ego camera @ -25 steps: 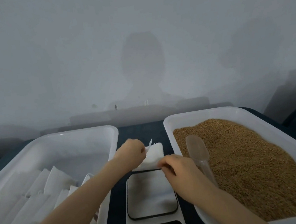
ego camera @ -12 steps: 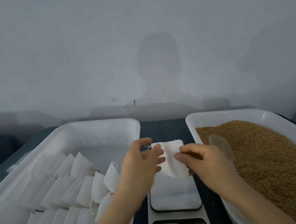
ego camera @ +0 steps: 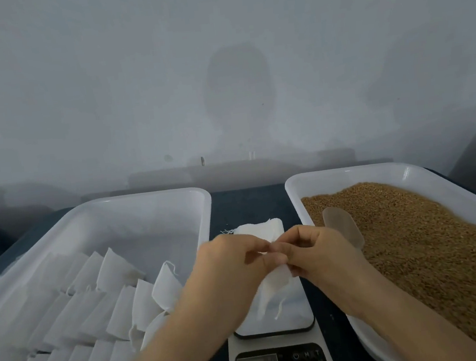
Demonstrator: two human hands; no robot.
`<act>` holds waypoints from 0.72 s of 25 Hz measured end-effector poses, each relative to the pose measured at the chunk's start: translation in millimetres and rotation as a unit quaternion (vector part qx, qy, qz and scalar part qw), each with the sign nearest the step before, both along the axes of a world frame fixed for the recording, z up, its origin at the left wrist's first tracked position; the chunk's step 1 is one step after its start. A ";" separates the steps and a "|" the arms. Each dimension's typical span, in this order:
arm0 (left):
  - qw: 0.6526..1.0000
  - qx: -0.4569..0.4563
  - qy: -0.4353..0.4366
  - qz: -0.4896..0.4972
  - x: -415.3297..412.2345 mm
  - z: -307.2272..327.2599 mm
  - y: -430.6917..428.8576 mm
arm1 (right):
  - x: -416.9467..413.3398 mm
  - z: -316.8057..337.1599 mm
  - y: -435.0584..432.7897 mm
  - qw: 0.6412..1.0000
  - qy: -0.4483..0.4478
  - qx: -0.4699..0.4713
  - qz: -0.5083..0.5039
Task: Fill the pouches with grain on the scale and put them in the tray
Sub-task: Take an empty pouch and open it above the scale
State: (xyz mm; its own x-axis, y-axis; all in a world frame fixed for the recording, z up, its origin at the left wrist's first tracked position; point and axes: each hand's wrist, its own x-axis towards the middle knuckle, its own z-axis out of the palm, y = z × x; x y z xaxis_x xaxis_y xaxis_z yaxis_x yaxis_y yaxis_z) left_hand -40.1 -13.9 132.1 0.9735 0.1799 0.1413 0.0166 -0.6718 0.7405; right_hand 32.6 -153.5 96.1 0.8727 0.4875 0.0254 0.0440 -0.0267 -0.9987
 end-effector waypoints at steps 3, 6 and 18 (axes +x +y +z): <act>0.990 -0.135 0.003 -0.045 5.7 2.5 11.2 | 1.3 0.3 0.8 0.992 0.083 0.070 0.059; 0.985 -0.155 -0.002 -0.079 15.6 -4.0 16.2 | 2.8 -0.4 -1.5 0.982 0.143 0.098 0.081; 0.990 -0.106 -0.094 -0.013 21.9 -41.4 32.8 | -17.0 6.5 1.0 0.920 -0.343 -0.159 -0.102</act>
